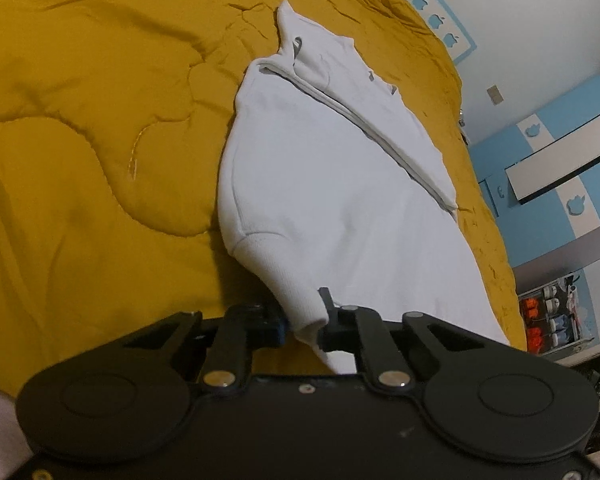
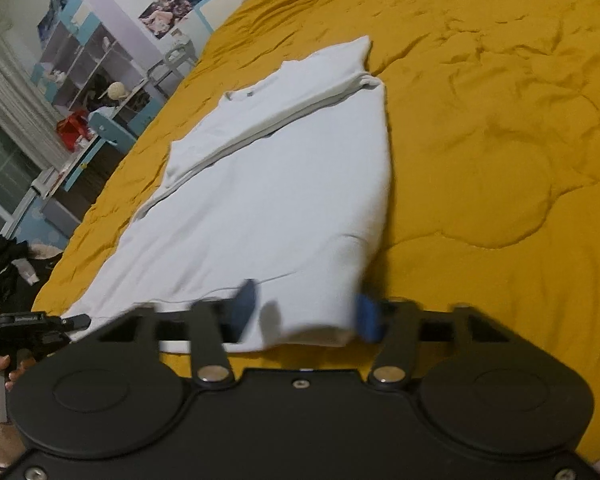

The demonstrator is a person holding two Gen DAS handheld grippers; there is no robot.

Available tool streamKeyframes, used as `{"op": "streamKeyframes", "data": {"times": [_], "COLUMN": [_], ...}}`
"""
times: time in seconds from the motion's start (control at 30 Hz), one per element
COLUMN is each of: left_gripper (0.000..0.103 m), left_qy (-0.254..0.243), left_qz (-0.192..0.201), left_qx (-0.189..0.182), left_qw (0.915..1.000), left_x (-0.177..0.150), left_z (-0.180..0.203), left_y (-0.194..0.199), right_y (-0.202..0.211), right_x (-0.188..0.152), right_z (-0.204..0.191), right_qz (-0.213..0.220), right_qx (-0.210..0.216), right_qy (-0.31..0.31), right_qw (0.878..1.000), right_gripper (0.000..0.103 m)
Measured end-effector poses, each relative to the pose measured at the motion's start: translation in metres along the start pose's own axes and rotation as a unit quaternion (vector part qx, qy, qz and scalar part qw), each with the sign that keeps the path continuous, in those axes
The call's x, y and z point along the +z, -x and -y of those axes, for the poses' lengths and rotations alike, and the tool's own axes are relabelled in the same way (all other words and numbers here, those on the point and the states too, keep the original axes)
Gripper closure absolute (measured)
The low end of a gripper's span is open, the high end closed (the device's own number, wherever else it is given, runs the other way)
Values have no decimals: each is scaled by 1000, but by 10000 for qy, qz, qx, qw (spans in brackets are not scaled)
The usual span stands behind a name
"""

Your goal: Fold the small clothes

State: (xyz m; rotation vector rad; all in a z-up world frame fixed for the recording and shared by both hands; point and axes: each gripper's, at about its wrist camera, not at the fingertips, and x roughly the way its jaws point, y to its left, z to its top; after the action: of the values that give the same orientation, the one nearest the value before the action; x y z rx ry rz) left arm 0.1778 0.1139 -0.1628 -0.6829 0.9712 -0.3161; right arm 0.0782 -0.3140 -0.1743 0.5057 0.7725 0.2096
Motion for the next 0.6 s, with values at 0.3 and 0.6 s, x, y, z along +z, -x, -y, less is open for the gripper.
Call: {"op": "streamKeyframes", "data": {"times": [0.3, 0.6], "left_gripper": [97, 97], "left_qy": [-127, -23], "left_qz": [292, 654], "left_qx": [-296, -828], "left_qw": [9991, 9944], "left_x": [13, 88], "left_z": [15, 30], "left_y": [16, -2], "right_y": [20, 8], "right_x": [13, 74], "right_z": [7, -2], "right_qz": [447, 1064], "right_qx": [727, 1145], "right_qy": [-668, -1102], "right_qw": [9941, 9815], "right_gripper": [94, 94]}}
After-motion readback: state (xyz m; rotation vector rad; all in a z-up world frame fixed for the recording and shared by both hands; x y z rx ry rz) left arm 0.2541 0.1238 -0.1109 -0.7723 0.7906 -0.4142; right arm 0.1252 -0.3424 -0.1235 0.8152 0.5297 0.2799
